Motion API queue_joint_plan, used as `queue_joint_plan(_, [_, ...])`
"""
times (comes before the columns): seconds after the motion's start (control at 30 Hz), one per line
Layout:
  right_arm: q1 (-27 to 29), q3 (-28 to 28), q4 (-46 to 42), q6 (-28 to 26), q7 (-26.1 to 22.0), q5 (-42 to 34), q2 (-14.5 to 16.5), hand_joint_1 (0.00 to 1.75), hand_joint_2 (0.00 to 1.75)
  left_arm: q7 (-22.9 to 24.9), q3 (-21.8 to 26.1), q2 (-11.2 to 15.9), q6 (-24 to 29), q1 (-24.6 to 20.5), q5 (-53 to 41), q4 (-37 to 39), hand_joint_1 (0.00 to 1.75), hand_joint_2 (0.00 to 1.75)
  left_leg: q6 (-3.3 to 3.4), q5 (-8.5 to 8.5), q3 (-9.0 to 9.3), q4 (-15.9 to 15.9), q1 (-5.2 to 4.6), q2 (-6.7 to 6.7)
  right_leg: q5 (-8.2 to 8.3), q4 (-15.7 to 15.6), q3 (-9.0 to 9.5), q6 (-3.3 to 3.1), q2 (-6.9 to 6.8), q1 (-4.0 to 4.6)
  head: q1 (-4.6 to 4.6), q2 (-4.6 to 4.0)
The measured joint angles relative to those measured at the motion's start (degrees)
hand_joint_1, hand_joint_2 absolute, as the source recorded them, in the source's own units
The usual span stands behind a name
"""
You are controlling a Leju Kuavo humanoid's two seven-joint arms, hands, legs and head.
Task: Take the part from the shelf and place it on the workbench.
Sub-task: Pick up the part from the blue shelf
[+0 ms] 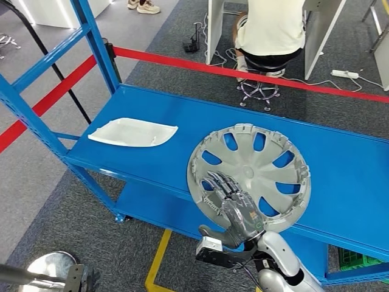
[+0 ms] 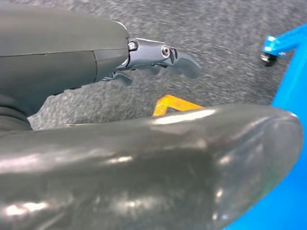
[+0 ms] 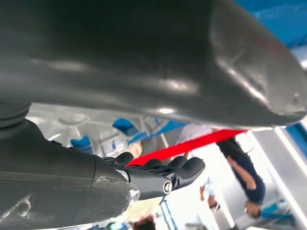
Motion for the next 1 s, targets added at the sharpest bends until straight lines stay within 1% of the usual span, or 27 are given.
queue_joint_plan(0.03, [0.03,-0.08,-0.32,-0.37,-0.11,-0.12,-0.04,0.0,0.0,0.03,-0.15,0.09,0.03,0.1,0.11,-0.1,0.0,0.0,-0.17,3.05,0.63,-3.52,0.3,-0.93,-0.16,0.08,0.22,0.36,0.56,-0.16,-0.05,0.0])
queue_joint_plan(0.07, [0.07,-0.16,-0.68,-0.76,-0.21,-0.26,-0.09,0.0,0.0,0.1,-0.3,0.14,0.05,0.2,0.19,-0.19,0.0,0.0,-0.11,4.74,1.16,-6.31,0.49,-1.84,-0.24,0.11,0.23,0.79,1.13,-0.28,-0.09,-0.01])
queue_joint_plan(0.1, [0.14,-0.27,-1.03,-1.1,-0.3,-0.38,-0.16,0.0,0.0,0.19,-0.46,0.17,0.06,0.35,0.26,-0.3,0.0,0.0,0.13,5.71,1.49,-8.07,0.6,-2.62,-0.27,0.06,0.13,1.29,1.67,-0.33,-0.12,-0.01])
queue_joint_plan(0.13, [0.29,-0.4,-1.32,-1.36,-0.38,-0.48,-0.25,0.0,0.0,0.27,-0.61,0.19,0.06,0.51,0.34,-0.42,0.0,0.0,0.54,5.86,1.57,-8.75,0.59,-2.98,-0.21,-0.09,0.05,1.79,2.19,-0.36,-0.16,-0.02])
queue_joint_plan(0.17, [0.5,-0.5,-1.56,-1.48,-0.42,-0.53,-0.34,0.0,0.0,0.33,-0.75,0.19,0.06,0.62,0.4,-0.54,0.0,0.0,1.1,5.94,1.66,-8.83,0.52,-2.68,-0.08,-0.38,-0.01,2.27,2.7,-0.4,-0.14,-0.02])
queue_joint_plan(0.2, [0.72,-0.6,-1.79,-1.53,-0.46,-0.56,-0.5,0.0,0.0,0.35,-0.92,0.22,0.06,0.71,0.45,-0.71,0.0,0.0,1.59,6.53,1.8,-8.95,0.55,-2.18,-0.09,-0.5,-0.1,2.66,2.61,-0.42,-0.1,-0.02])
queue_joint_plan(0.23, [0.87,-0.67,-1.99,-1.56,-0.5,-0.57,-0.63,0.0,0.0,0.35,-1.07,0.25,0.06,0.72,0.49,-0.9,0.0,0.0,2.06,6.76,1.92,-9.06,0.6,-1.68,-0.47,-0.05,-0.38,2.92,1.79,-0.33,0.03,-0.02])
queue_joint_plan(0.27, [0.9,-0.72,-2.19,-1.57,-0.52,-0.57,-0.75,0.0,0.0,0.35,-1.19,0.28,0.07,0.69,0.5,-1.05,0.0,0.0,2.48,6.89,2.05,-9.19,0.63,-1.16,-1.47,1.48,-1.14,3.12,0.55,-0.2,0.22,-0.02])
queue_joint_plan(0.33, [0.84,-0.79,-2.46,-1.58,-0.55,-0.58,-0.87,0.0,0.0,0.34,-1.31,0.35,0.08,0.77,0.52,-1.28,0.0,0.0,3.03,6.8,2.21,-9.25,0.37,-0.11,-5.1,8.18,-4.15,3.27,-2.1,0.03,0.53,-0.02])
queue_joint_plan(0.37, [0.87,-0.83,-2.52,-1.58,-0.55,-0.58,-0.9,0.0,0.0,0.35,-1.34,0.37,0.08,0.84,0.53,-1.3,0.0,0.0,3.19,6.71,2.27,-9.24,0.18,0.5,-6.83,12.2,-5.93,3.3,-2.59,0.05,0.55,-0.02])
queue_joint_plan(0.4, [0.94,-0.88,-2.54,-1.58,-0.55,-0.59,-0.96,0.0,0.0,0.35,-1.37,0.38,0.08,0.91,0.54,-1.3,0.0,0.0,3.3,6.61,2.35,-9.23,0.02,1.09,-7.77,15.05,-7.16,3.27,-2.76,0.08,0.54,-0.02])
queue_joint_plan(0.43, [1.0,-0.93,-2.54,-1.58,-0.55,-0.59,-1.02,0.0,0.0,0.36,-1.4,0.39,0.08,0.94,0.54,-1.3,0.0,0.0,3.38,6.5,2.46,-9.22,-0.1,1.67,-7.66,15.84,-7.35,3.17,-2.82,0.15,0.55,-0.02])
queue_joint_plan(0.47, [1.05,-0.98,-2.55,-1.61,-0.55,-0.58,-1.06,0.0,0.0,0.36,-1.43,0.4,0.08,0.94,0.54,-1.3,0.0,0.0,3.41,6.34,2.66,-9.21,-0.19,2.22,-6.55,14.26,-6.29,3.03,-2.97,0.25,0.54,-0.02])
queue_joint_plan(0.5, [1.07,-1.01,-2.6,-1.65,-0.56,-0.57,-1.1,0.0,0.0,0.36,-1.46,0.4,0.08,0.93,0.54,-1.31,0.0,0.0,3.36,6.14,2.94,-9.21,-0.25,2.72,-4.8,10.64,-4.1,2.82,-3.46,0.41,0.54,-0.02])
queue_joint_plan(0.57, [1.04,-1.03,-2.89,-2.0,-0.66,-0.46,-1.18,0.0,0.0,0.36,-1.56,0.4,0.08,0.92,0.56,-1.33,0.0,0.0,3.0,5.65,3.52,-9.16,-0.49,3.6,-2.6,2.98,0.48,2.15,-5.67,0.97,0.51,-0.02])
queue_joint_plan(0.6, [1.06,-1.03,-3.15,-2.32,-0.75,-0.37,-1.24,0.0,0.0,0.36,-1.6,0.41,0.08,0.93,0.58,-1.37,0.0,0.0,2.76,5.46,3.72,-9.14,-0.63,3.99,-2.25,0.84,1.76,1.8,-6.37,1.2,0.49,-0.02])
queue_joint_plan(0.63, [1.16,-1.03,-3.49,-2.72,-0.9,-0.27,-1.39,0.0,0.0,0.36,-1.63,0.41,0.08,0.96,0.63,-1.42,0.0,0.0,2.5,5.37,3.85,-9.18,-0.76,4.4,-2.39,0.05,2.18,1.48,-6.62,1.4,0.45,-0.02])
queue_joint_plan(0.7, [1.7,-1.03,-4.43,-3.51,-1.21,-0.08,-1.91,0.0,0.0,0.45,-1.7,0.41,0.09,1.02,0.77,-1.63,0.0,0.0,1.95,5.18,4.08,-9.39,-0.76,5.11,-2.16,-0.19,2.14,0.93,-5.4,1.32,0.44,-0.02])
queue_joint_plan(0.73, [2.07,-1.04,-5.0,-3.84,-1.34,0.0,-2.28,0.0,0.0,0.51,-1.73,0.43,0.11,1.06,0.89,-1.77,0.0,0.0,1.62,4.78,4.11,-9.16,-0.69,4.78,-2.06,-0.39,2.2,0.66,-4.91,1.17,0.4,-0.02])
queue_joint_plan(0.77, [2.37,-1.04,-5.59,-4.08,-1.42,0.04,-2.65,0.0,0.0,0.58,-1.74,0.46,0.16,1.11,1.01,-1.91,0.0,0.0,1.31,3.8,3.67,-7.95,-0.63,3.96,-1.97,-0.61,2.3,0.36,-4.49,0.96,0.37,-0.02])
queue_joint_plan(0.8, [2.61,-1.04,-6.09,-4.22,-1.45,0.04,-3.0,0.0,0.44,0.66,-1.74,0.49,0.21,1.17,1.12,-2.01,0.0,0.0,1.04,2.33,2.68,-5.65,-0.56,2.87,-1.89,-0.79,2.41,0.14,-4.1,0.73,0.28,-0.01])
queue_joint_plan(0.83, [2.89,-1.04,-6.46,-4.33,-1.44,0.0,-3.37,0.0,0.87,0.73,-1.75,0.51,0.26,1.27,1.26,-2.07,0.0,0.0,0.87,0.52,1.01,-2.14,-0.5,1.79,-1.89,-0.83,2.44,-0.01,-3.77,0.66,0.22,-0.02])
queue_joint_plan(0.87, [3.17,-1.03,-6.68,-4.35,-1.34,-0.05,-3.68,0.0,1.31,0.81,-1.78,0.52,0.3,1.38,1.4,-2.09,0.0,0.0,0.76,-1.19,-0.98,1.74,-0.45,1.2,-1.9,-0.84,2.43,-0.13,-3.42,0.61,0.21,-0.02])
queue_joint_plan(0.9, [3.58,-1.02,-6.75,-4.42,-1.08,0.02,-3.98,0.0,1.75,0.92,-1.84,0.54,0.35,1.53,1.57,-2.09,0.0,0.0,0.69,-2.11,-2.71,4.82,-0.4,0.97,-1.92,-0.83,2.44,-0.14,-3.03,0.59,0.21,-0.02])
queue_joint_plan(0.93, [4.01,-1.01,-6.75,-4.6,-0.7,0.24,-4.25,0.0,1.75,1.01,-1.94,0.58,0.4,1.67,1.78,-2.11,0.0,0.0,0.66,-2.04,-3.79,6.41,-0.35,0.87,-1.94,-0.83,2.46,-0.15,-2.7,0.58,0.22,-0.02])
queue_joint_plan(0.97, [4.42,-0.99,-6.69,-5.04,-0.17,0.75,-4.45,0.0,1.75,1.1,-2.08,0.65,0.47,1.79,2.03,-2.16,0.0,0.0,0.67,-0.67,-3.72,5.57,-0.3,0.83,-1.94,-0.81,2.51,-0.11,-2.37,0.55,0.22,-0.02])
queue_joint_plan(1.0, [4.78,-0.99,-6.58,-5.84,0.63,1.75,-4.58,0.0,1.75,1.2,-2.22,0.75,0.56,1.88,2.29,-2.25,0.0,0.0,0.7,1.47,-2.68,2.89,-0.24,0.81,-1.96,-0.8,2.59,-0.01,-2.07,0.49,0.22,-0.02])
